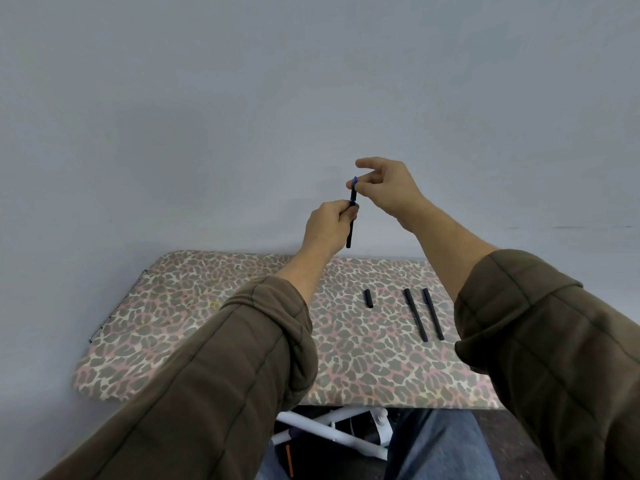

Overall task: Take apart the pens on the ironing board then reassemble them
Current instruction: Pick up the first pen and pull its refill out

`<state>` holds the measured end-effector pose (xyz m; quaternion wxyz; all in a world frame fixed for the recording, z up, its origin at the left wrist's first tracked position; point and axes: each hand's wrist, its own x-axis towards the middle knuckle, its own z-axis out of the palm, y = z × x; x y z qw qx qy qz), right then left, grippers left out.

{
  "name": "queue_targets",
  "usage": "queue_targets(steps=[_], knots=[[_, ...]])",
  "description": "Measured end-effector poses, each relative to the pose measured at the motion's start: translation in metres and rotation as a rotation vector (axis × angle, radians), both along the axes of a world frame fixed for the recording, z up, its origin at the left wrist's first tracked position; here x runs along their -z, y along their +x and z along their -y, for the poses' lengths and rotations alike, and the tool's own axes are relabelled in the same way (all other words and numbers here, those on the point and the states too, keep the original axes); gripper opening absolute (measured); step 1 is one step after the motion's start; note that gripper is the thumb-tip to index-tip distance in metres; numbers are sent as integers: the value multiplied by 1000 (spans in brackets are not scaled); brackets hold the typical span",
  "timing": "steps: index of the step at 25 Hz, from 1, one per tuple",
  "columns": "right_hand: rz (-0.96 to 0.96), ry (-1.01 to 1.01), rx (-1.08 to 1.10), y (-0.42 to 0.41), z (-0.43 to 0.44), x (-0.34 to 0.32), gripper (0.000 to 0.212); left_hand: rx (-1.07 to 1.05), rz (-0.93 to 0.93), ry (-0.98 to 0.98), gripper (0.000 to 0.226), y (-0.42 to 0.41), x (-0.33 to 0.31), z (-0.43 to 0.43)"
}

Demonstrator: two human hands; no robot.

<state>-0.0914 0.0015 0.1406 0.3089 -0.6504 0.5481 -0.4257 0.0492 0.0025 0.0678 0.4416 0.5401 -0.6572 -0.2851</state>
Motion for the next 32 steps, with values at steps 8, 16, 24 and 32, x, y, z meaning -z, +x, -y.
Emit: queue_targets(steps=[8, 16, 24, 32], knots=[[-27, -34, 25, 0, -2, -2, 51, -2, 13, -7, 30, -3, -2, 0], [-51, -8, 26, 2, -4, -2, 58, -1, 12, 8, 31, -3, 0, -1], [-33, -4, 6, 4, -5, -4, 62, -11, 16, 10, 30, -1, 0, 0], [-25, 39, -53, 2, -5, -2, 63, -12, 29, 7, 30, -1, 1, -1]])
